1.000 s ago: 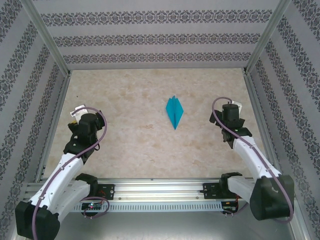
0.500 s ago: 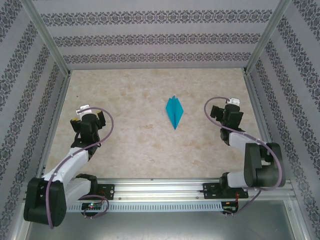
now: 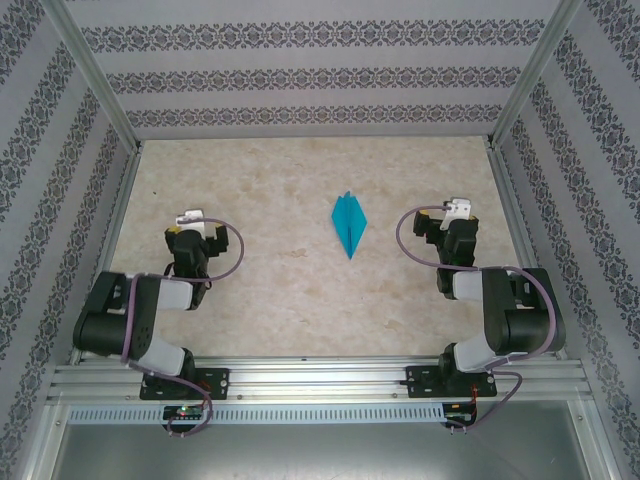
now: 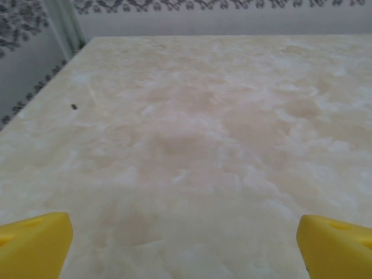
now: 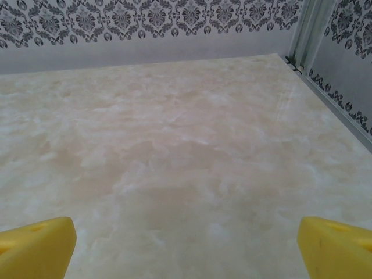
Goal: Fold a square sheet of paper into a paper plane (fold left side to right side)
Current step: Reset both arms
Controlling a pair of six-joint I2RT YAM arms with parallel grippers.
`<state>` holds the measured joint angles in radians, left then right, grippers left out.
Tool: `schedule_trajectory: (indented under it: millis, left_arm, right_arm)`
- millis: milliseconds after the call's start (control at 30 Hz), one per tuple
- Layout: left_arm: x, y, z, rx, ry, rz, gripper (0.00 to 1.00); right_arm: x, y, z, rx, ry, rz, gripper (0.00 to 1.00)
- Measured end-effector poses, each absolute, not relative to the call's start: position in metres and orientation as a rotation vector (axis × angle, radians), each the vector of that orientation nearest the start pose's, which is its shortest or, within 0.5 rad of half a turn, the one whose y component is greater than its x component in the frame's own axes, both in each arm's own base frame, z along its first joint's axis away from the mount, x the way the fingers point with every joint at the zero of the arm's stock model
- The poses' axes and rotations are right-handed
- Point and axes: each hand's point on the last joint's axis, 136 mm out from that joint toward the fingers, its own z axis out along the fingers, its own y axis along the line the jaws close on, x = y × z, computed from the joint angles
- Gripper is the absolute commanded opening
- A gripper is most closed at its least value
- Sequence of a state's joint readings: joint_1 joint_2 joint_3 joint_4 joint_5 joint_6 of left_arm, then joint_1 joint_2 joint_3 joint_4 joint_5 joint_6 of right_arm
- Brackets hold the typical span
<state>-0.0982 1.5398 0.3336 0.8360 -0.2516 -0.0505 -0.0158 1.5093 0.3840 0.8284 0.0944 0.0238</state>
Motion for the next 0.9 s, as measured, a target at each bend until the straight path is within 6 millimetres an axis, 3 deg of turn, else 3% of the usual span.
schedule_trajectory:
  millis: [67, 300, 900]
  left_arm:
    - [0.381, 0.001, 0.072, -0.085, 1.961, 0.130, 1.00]
    - [0.397, -0.006, 0.092, -0.057, 1.907, 0.101, 1.00]
    - [0.398, -0.012, 0.092, -0.016, 1.908, 0.081, 1.00]
  right_arm:
    - [0.398, -0.022, 0.112, 0.100, 1.858, -0.080, 0.98]
    - [0.399, -0.022, 0.113, 0.099, 1.852, -0.079, 0.98]
    - [0.399, -0.022, 0.113, 0.095, 1.850, -0.082, 0.98]
